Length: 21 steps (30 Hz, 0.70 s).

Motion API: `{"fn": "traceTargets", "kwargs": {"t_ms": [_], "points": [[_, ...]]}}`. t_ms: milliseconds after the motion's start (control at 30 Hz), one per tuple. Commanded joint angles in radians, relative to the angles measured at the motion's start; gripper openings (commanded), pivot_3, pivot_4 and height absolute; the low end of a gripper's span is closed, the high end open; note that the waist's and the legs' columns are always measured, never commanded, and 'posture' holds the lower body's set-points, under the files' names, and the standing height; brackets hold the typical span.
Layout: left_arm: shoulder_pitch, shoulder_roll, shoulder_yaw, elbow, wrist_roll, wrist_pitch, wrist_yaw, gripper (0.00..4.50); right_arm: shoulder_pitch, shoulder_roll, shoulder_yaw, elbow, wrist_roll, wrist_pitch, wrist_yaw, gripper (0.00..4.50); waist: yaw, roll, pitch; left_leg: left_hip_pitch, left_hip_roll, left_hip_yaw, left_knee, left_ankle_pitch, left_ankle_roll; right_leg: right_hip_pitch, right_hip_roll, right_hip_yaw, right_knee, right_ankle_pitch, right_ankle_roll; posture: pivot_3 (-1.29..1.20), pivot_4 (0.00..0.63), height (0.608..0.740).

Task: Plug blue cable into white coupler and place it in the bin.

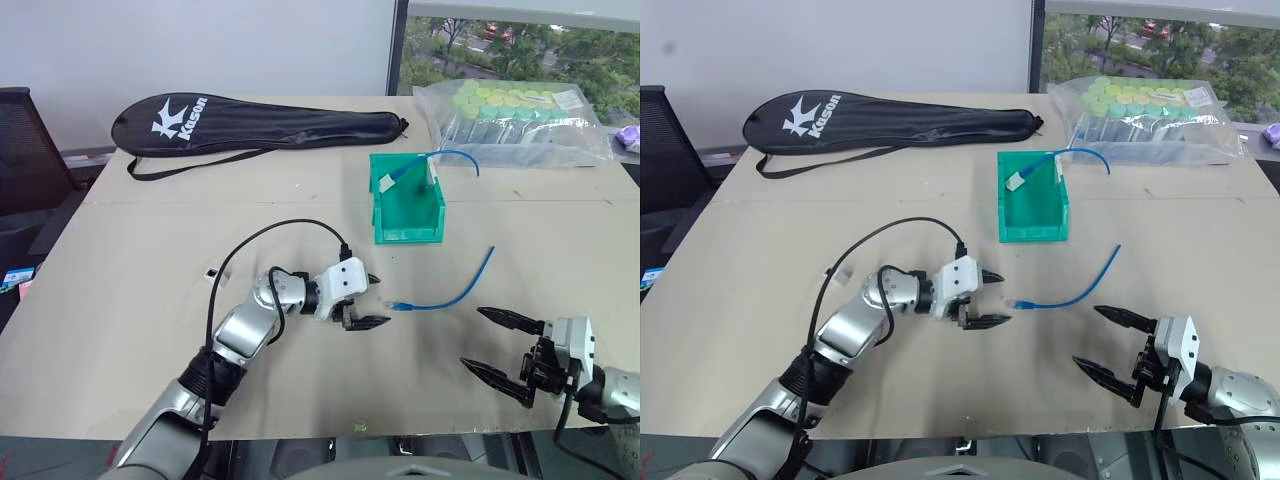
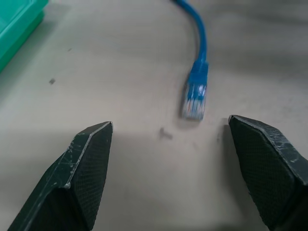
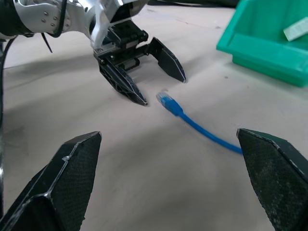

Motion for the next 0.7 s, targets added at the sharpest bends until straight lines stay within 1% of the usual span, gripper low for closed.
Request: {"fn": "traceTargets", "kwargs": {"t_ms": [33,200,300,367,467,500,533,567,633,700], "points": [[-0.015,-0.024,-0.039,0.027,0.018,-0.022,-0.032,3.95,0.009,0.0,-0.025,-0.035,0.004,-0.02,-0.01,4.45,0.0,0.0,0.0,0.0,0.0,0.0,0.0,0.0,0.0,0.0,0.0,0.0,0.0,0.0,0.0,0.0,0.15,0.74],[-0.04,-0.039,-0.059,0.065,0.035,-0.042,-0.064,3.95,0.013,0.003,-0.023,-0.037,-0.003,-0.024,-0.023,4.45,0.0,0.0,0.0,0.0,-0.001,-0.001,0.0,0.0,0.0,0.0,0.0,0.0,0.0,0.0,0.0,0.0,0.15,0.74],[-0.049,-0.05,-0.061,0.08,0.035,-0.058,-0.082,3.21,0.019,0.004,-0.021,-0.039,-0.005,-0.02,-0.031,4.5,0.001,0.0,0.0,0.0,-0.001,-0.001,0.0,0.0,0.0,0.0,0.0,0.0,0.0,0.0,0.0,0.0,0.15,0.74],[-0.048,-0.051,-0.058,0.082,0.032,-0.067,-0.093,2.39,0.021,0.002,-0.021,-0.04,-0.003,-0.016,-0.032,4.5,-0.001,0.0,0.0,0.0,-0.001,-0.001,0.0,0.0,0.0,0.0,0.0,0.0,0.0,0.0,0.0,0.0,0.15,0.74],[-0.035,-0.051,-0.044,0.075,0.018,-0.053,-0.1,0.82,0.032,-0.007,-0.019,-0.052,0.016,0.028,-0.043,4.5,-0.004,0.0,0.0,0.0,-0.001,-0.001,0.0,0.0,0.0,0.0,0.001,0.0,0.0,0.0,0.0,0.0,0.15,0.74],[-0.028,-0.052,-0.035,0.068,0.005,-0.035,-0.101,0.29,0.043,-0.009,-0.019,-0.076,0.047,0.088,-0.073,4.5,-0.004,0.0,0.0,0.0,-0.001,-0.001,0.0,0.0,0.0,0.0,0.001,0.0,0.0,0.0,0.0,0.0,0.15,0.74],[-0.02,-0.055,-0.023,0.058,-0.015,-0.01,-0.101,0.06,0.054,-0.01,-0.021,-0.105,0.089,0.154,-0.105,4.5,-0.004,0.0,0.0,0.0,-0.001,-0.001,0.0,0.0,0.0,0.0,0.001,-0.001,0.0,0.0,0.0,0.0,0.15,0.74],[-0.015,-0.057,-0.015,0.051,-0.028,0.008,-0.102,0.06,0.062,-0.009,-0.024,-0.127,0.119,0.201,-0.128,4.5,-0.004,0.0,0.0,0.0,0.0,-0.001,0.0,0.0,0.0,0.0,0.001,-0.001,0.001,0.0,0.0,0.0,0.15,0.74],[0.001,-0.081,0.04,0.004,-0.129,0.146,-0.089,0.06,0.09,-0.032,-0.016,-0.201,0.218,0.343,-0.178,4.5,-0.005,0.0,0.0,0.0,0.003,-0.001,0.0,0.0,0.0,0.0,0.001,-0.001,0.001,0.0,0.0,0.0,0.15,0.74],[0.013,-0.107,0.091,-0.044,-0.23,0.287,-0.073,0.06,0.1,-0.045,-0.01,-0.248,0.293,0.448,-0.223,4.5,-0.006,0.0,0.0,0.0,0.004,-0.001,0.0,0.0,0.0,0.0,0.0,-0.001,0.001,0.0,0.0,0.0,0.15,0.74]]}}
